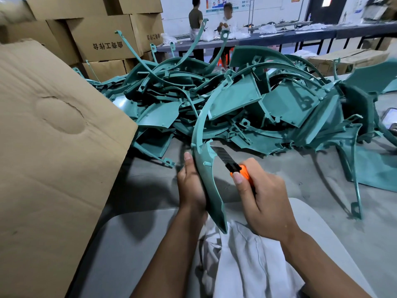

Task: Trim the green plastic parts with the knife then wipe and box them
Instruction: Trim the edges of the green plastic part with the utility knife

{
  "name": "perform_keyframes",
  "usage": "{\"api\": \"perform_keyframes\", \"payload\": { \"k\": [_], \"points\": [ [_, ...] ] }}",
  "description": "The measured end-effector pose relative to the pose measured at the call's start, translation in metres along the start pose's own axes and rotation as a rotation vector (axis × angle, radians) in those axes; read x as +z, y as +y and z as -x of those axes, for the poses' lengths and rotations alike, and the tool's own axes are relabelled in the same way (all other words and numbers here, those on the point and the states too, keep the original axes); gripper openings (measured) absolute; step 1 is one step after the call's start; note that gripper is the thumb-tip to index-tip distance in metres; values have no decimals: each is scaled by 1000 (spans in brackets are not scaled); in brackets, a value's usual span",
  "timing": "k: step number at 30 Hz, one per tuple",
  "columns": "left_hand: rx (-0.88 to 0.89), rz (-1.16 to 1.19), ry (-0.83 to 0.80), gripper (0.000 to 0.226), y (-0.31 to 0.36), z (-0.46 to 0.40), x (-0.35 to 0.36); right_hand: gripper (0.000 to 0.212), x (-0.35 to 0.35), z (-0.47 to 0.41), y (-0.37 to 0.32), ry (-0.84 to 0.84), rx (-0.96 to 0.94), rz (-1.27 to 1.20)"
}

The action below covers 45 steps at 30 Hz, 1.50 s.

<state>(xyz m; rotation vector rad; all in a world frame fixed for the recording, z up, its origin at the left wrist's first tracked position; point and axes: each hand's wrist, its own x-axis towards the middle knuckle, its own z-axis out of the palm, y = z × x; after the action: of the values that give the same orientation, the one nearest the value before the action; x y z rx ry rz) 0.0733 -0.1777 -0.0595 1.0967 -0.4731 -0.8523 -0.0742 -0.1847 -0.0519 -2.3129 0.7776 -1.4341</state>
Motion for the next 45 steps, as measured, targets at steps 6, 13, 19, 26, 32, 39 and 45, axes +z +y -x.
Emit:
{"api": "perform_keyframes", "payload": {
  "k": [6,13,19,26,32,39,45],
  "points": [
    [-12,3,-3,52,1,-1,-1,32,1,0,0,-16,-11,7],
    [-21,-15,8,54,1,0,-1,30,2,1,-2,-25,-16,-7],
    [-37,5,-13,53,3,-2,-4,31,0,4,-2,-119,-102,-16],
    [-48,-88,39,54,5,-5,-7,30,-4,0,2,-6,-74,60],
    [22,-241,131,54,21,-15,-19,30,-12,0,8,-152,-144,34],
    [184,-455,125,52,36,-21,-31,31,-16,1,9,-107,-143,10],
    [198,-475,121,58,34,-22,-35,30,-15,-1,8,-82,-105,130]
  ]
}}
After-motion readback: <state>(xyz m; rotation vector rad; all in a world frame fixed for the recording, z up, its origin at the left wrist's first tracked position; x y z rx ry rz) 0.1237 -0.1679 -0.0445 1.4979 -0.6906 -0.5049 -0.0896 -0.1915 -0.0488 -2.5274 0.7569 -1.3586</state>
